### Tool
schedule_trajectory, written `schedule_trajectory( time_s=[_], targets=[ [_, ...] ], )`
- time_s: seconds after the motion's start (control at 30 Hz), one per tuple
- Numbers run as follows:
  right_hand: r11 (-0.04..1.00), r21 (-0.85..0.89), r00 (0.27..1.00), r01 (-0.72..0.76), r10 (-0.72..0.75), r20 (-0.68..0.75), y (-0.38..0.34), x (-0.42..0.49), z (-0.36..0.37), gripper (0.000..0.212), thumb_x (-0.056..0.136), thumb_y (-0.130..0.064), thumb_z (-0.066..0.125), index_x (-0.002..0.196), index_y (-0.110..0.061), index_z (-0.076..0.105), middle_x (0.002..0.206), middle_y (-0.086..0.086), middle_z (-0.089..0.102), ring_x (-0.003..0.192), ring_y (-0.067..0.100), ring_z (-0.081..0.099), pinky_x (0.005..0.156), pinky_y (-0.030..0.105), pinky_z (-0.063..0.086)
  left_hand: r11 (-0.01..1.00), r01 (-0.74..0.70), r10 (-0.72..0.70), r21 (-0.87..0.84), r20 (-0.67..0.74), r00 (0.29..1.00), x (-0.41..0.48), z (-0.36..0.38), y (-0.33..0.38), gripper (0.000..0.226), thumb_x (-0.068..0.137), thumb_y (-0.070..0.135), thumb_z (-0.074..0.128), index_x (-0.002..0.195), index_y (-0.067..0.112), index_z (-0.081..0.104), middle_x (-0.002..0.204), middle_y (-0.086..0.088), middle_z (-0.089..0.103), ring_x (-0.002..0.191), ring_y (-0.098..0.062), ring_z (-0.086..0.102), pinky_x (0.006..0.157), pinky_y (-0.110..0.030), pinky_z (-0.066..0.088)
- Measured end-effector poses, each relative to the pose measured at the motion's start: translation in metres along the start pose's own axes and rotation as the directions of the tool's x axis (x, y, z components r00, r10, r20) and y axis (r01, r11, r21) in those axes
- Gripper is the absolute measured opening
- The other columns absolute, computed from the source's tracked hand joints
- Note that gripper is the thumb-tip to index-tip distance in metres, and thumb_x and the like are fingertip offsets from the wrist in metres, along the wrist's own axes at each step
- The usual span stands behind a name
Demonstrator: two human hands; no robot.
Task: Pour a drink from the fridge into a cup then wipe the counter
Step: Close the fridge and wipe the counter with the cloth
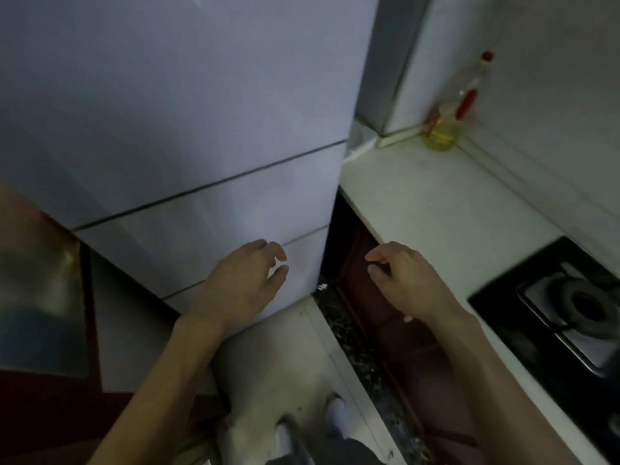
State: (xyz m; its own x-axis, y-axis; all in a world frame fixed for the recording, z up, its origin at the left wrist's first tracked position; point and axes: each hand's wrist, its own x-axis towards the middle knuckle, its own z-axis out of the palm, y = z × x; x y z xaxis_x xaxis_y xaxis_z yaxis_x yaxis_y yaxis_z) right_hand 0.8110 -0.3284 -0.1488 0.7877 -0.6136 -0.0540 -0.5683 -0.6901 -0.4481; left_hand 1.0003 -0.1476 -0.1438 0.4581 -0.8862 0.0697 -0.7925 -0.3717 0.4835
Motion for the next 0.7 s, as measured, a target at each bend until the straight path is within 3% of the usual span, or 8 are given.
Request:
schedule_trajectory(
  time_s=[0.33, 0.53, 0.7],
  targets=[
    [0.969, 0.0, 0.953, -0.248, 0.244, -0.179, 0.093, -0.143, -0.053, 0.025, 0.093, -0.022, 0.054, 0.114, -0.017, 0.066, 0.115, -0.001, 0.064, 0.109, 0.017, 0.057, 0.091, 0.031, 0.045, 0.952, -0.302, 0.305, -0.044, 0.133, 0.943, -0.011, 0.067, 0.153, 0.023, 0.095, 0.027, 0.055, 0.112, 0.013, 0.065, 0.102, -0.001, 0.064, 0.09, -0.015, 0.061, 0.077, -0.035, 0.052],
    [0.917, -0.01, 0.906, -0.4, 0.393, -0.16, 0.175, -0.261, -0.08, 0.028, 0.095, -0.026, 0.051, 0.119, -0.018, 0.063, 0.122, -0.004, 0.06, 0.115, 0.015, 0.055, 0.094, 0.033, 0.046, 0.902, -0.431, 0.427, -0.032, 0.22, 0.877, -0.031, 0.131, 0.258, 0.021, 0.094, 0.03, 0.055, 0.105, 0.016, 0.065, 0.096, 0.005, 0.062, 0.086, -0.009, 0.056, 0.072, -0.029, 0.049],
    [0.817, -0.026, 0.806, -0.576, 0.561, -0.19, 0.232, -0.354, -0.101, 0.029, 0.092, -0.028, 0.051, 0.116, -0.019, 0.063, 0.119, 0.0, 0.061, 0.112, 0.023, 0.057, 0.093, 0.043, 0.047, 0.846, -0.528, 0.52, -0.077, 0.343, 0.782, -0.05, 0.178, 0.345, 0.024, 0.095, 0.035, 0.053, 0.111, 0.02, 0.061, 0.102, 0.006, 0.062, 0.094, -0.011, 0.059, 0.08, -0.029, 0.049]
  ],
)
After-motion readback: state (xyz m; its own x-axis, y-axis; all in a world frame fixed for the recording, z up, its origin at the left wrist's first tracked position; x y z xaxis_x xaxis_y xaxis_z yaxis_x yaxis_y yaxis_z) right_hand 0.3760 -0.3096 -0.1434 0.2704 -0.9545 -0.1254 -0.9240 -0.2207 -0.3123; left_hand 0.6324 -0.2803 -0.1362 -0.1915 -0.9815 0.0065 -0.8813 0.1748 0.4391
